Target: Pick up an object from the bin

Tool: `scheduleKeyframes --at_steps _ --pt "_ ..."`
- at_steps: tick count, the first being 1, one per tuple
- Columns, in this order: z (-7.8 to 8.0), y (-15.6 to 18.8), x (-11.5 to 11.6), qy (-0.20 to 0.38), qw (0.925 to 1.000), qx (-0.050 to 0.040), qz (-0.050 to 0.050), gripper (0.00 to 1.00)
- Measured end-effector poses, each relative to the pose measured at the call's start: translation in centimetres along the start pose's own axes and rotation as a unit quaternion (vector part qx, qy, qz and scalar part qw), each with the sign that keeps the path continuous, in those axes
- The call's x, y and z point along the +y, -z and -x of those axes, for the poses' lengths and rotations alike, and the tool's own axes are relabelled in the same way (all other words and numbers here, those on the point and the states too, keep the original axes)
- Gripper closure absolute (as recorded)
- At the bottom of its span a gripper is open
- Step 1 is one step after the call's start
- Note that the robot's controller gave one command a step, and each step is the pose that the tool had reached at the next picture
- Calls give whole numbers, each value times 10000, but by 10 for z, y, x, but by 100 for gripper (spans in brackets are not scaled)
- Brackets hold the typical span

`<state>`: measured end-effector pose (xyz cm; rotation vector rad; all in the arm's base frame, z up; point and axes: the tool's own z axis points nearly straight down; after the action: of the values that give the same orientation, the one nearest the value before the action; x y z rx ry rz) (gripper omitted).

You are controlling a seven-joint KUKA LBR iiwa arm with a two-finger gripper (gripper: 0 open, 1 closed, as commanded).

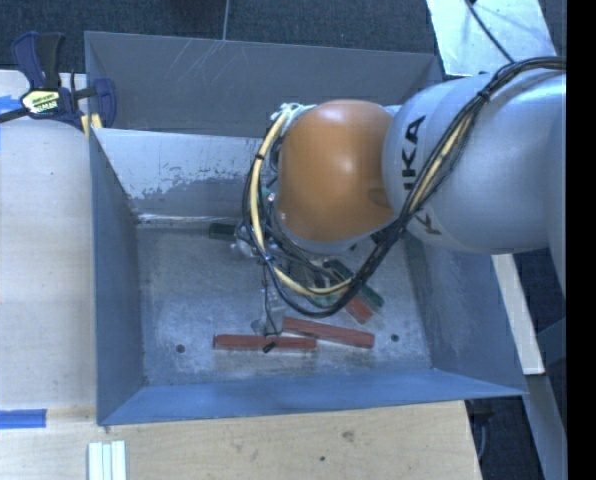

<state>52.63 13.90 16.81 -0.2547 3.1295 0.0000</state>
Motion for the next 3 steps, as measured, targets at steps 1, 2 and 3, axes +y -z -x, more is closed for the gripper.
scheduleKeyframes --at_steps 1,2,3 --pt "-32 -26 -5 204 9998 7 -9 0" --pt "-15 -90 -29 -353 9994 -20 2 0" --pt "-7 -96 -39 -222 9998 -18 9 100"
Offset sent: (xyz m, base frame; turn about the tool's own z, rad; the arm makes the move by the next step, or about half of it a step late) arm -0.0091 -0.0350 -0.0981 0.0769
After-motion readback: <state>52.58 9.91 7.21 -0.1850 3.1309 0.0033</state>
